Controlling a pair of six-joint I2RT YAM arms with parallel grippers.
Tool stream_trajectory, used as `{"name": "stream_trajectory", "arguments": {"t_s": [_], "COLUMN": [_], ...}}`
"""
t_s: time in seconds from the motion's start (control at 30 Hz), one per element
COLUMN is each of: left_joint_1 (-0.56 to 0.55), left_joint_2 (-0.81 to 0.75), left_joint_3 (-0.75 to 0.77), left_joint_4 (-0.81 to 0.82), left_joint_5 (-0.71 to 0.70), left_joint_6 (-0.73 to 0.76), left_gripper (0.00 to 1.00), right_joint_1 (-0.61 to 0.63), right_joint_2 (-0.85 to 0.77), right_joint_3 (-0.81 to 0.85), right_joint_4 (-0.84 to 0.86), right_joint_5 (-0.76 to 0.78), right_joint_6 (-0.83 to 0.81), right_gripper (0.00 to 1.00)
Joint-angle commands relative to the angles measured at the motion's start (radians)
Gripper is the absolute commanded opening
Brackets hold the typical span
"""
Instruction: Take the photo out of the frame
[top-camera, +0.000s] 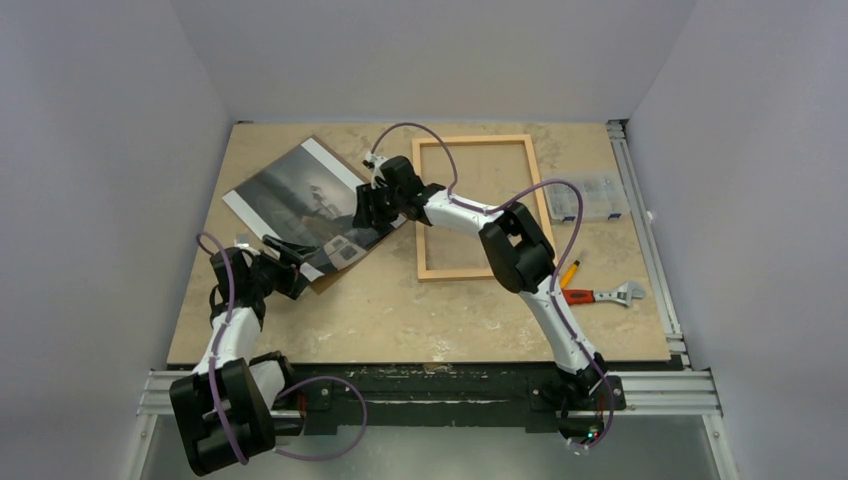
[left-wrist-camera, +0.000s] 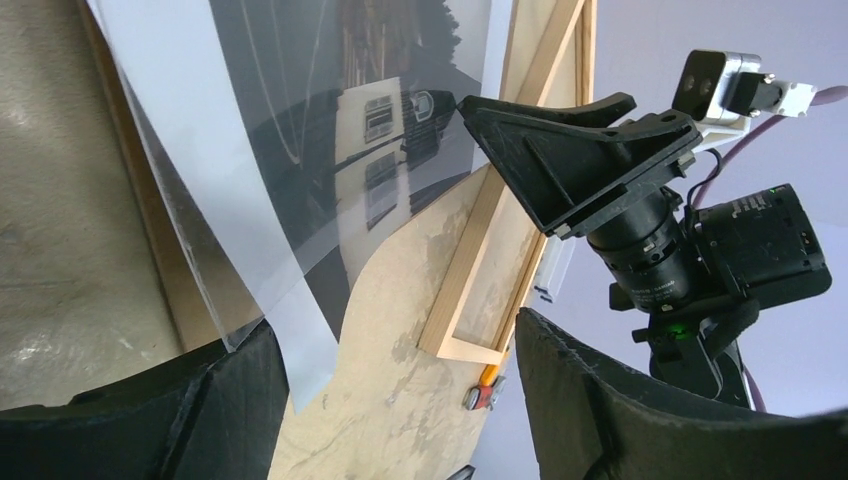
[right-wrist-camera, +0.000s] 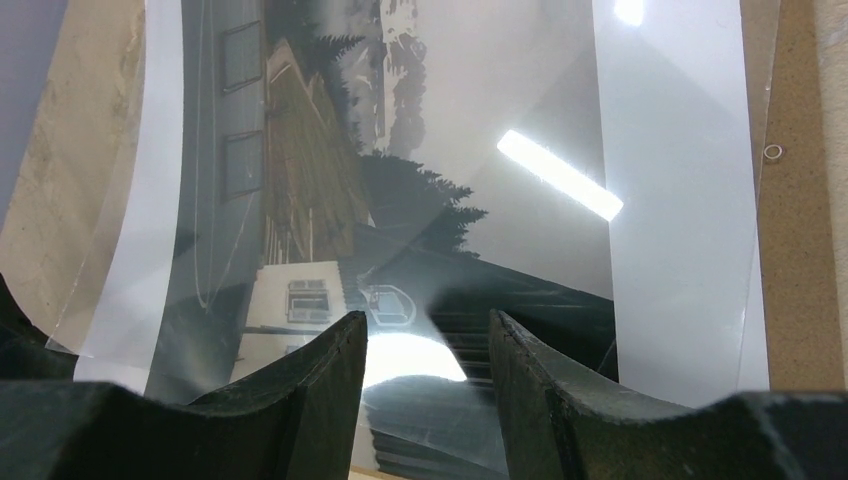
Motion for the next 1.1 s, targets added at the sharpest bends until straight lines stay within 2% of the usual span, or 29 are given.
{"name": "stream_trajectory", "arguments": {"t_s": [0.0,0.23,0.47,0.67,0.97,1.07], "left_joint_1": [0.003,0.002,0.003,0.003,0.001,0.002], "left_joint_2": [0.006,-0.018,-0.032,-0.051,-0.024,0.007], "left_joint_3": [0.011,0.009,0.022,0.034,0.050,0.053], "left_joint_4": [0.113,0.046,-0.058,-0.135,-0.190,-0.198], "left_joint_5": [0.043,0.034,0.029,0.029,0.007,-0.008], "left_joint_6": [-0.009,0.012,0.051,0.079,0.116,0.120], "left_gripper": [0.76,0.68,0.46,0.32,0.27,0.34], "right_joint_1": [-0.001,-0.001,-0.001,0.000,-0.001,0.000], "right_joint_2": [0.036,0.044,0.045,0.045,0.045,0.045], "right_joint_3": [0.028,0.036,0.040,0.039,0.039,0.039], "right_joint_4": [-0.050,-0.055,-0.058,-0.063,-0.065,-0.066], "right_joint_5": [0.003,0.000,-0.001,0.000,0.002,0.002], "right_joint_6": [-0.008,-0.008,-0.011,-0.013,-0.012,-0.012], "right_gripper": [0.48,0.48,0.48,0.48,0.49,0.49]}}
